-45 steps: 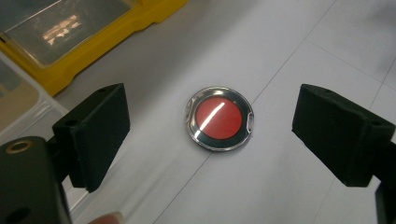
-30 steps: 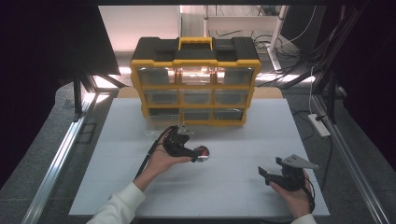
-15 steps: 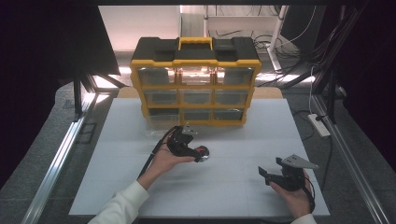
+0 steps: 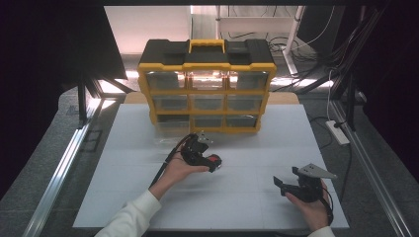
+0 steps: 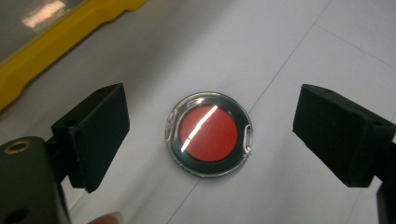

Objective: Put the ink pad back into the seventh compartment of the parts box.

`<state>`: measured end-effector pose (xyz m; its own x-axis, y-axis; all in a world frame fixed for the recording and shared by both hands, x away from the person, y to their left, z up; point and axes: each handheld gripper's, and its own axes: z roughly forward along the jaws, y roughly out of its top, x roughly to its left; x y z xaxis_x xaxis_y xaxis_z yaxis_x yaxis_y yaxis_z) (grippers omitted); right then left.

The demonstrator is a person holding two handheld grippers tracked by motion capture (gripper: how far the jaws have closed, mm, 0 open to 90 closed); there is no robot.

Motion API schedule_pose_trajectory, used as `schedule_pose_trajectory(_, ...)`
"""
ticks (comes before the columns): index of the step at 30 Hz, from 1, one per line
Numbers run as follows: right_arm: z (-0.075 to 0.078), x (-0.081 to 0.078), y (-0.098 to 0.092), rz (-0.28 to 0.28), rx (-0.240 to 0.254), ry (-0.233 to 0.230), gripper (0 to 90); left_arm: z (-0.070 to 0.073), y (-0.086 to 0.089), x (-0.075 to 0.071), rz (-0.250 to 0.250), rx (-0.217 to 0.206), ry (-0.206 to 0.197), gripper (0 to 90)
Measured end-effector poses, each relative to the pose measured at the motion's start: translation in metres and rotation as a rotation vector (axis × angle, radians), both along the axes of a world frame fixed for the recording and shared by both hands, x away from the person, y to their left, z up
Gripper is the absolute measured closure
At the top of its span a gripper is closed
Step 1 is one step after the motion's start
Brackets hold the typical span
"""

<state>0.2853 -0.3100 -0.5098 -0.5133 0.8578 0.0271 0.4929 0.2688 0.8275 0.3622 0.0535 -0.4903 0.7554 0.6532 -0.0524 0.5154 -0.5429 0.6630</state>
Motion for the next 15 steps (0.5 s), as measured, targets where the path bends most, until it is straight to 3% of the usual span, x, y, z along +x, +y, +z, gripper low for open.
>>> schedule_pose_trajectory(15, 0.000, 0.000, 0.000, 0.001, 0.000, 0.003, 17.0, -0.013, -0.015, 0.002, -0.026, 0.044, 0.025, 9.9)
